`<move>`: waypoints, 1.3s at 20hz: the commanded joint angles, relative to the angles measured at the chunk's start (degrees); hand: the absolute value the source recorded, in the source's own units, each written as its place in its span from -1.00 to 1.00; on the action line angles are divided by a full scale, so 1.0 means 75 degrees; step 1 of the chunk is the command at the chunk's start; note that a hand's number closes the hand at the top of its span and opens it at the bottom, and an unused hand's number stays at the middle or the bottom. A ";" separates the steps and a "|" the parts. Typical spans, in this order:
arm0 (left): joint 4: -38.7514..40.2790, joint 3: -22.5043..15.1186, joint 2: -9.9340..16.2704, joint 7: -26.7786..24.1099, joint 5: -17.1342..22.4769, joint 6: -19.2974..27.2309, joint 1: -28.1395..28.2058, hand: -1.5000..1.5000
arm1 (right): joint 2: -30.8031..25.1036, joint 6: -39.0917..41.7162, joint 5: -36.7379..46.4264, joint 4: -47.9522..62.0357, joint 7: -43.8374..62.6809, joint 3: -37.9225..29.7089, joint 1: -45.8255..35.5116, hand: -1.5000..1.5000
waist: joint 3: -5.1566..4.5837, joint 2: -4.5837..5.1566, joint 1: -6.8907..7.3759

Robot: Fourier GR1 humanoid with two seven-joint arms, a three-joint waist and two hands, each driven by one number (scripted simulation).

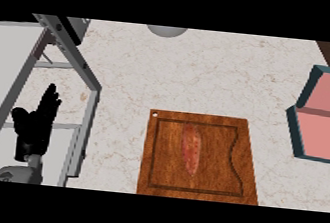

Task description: Pick the tomato from the cutting board and place it in the cardboard box

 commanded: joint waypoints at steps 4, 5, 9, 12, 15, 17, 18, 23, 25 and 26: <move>-0.0185 -0.0187 -0.0178 0.0324 -0.0234 0.0271 -0.0150 0.00 | -0.2320 -0.2154 -0.0524 -0.1283 -0.2143 -0.1411 0.2359 1.00 | -0.0006 0.0028 0.0009; 0.0130 -0.0004 -0.0061 0.0017 -0.0004 -0.0061 -0.0077 0.00 | -0.2644 -0.2479 -0.1068 -0.1084 -0.2678 -0.2010 0.2499 1.00 | -0.0007 0.0039 -0.0012; -0.0343 0.0188 0.0215 0.0165 0.0105 -0.0143 0.0132 0.00 | -0.3074 -0.3365 -0.1530 -0.2164 -0.3197 -0.2771 0.3822 1.00 | -0.0014 -0.0012 -0.0076; -0.0056 0.0123 -0.0026 -0.0002 -0.0040 0.0082 0.0139 0.00 | -0.2949 -0.3704 -0.2140 -0.3044 -0.3465 -0.3311 0.4425 1.00 | -0.0024 -0.0007 -0.0180; 0.0119 0.0165 -0.0090 -0.0352 -0.0028 0.0057 0.0223 0.00 | -0.3009 -0.3532 -0.3233 -0.3735 -0.3454 -0.4201 0.4761 1.00 | -0.0036 0.0001 -0.0184; -0.0067 0.0123 -0.0037 0.0023 -0.0011 0.0042 0.0099 0.00 | -0.3029 -0.3666 -0.3537 -0.3615 -0.3763 -0.4783 0.5011 1.00 | -0.0031 -0.0023 -0.0265; -0.0264 0.0052 -0.0010 0.0190 -0.0056 0.0056 0.0004 0.00 | -0.3001 -0.3508 -0.3818 -0.3855 -0.3538 -0.5022 0.4855 1.00 | -0.0033 0.0001 -0.0146; -0.0156 0.0141 -0.0017 -0.0026 0.0074 -0.0100 0.0163 0.00 | -0.2771 -0.3541 -0.4877 -0.3188 -0.4096 -0.6362 0.4825 1.00 | -0.0031 0.0018 -0.0073; -0.0163 0.0046 0.0024 -0.0055 -0.0089 -0.0066 0.0094 0.00 | -0.2953 -0.3199 -0.5640 -0.2836 -0.4066 -0.7186 0.4283 1.00 | -0.0029 0.0061 0.0090; -0.0034 0.0106 0.0027 -0.0009 -0.0003 -0.0129 0.0031 0.00 | -0.2941 -0.2971 -0.5960 -0.2967 -0.4129 -0.7519 0.4383 1.00 | -0.0035 0.0049 0.0016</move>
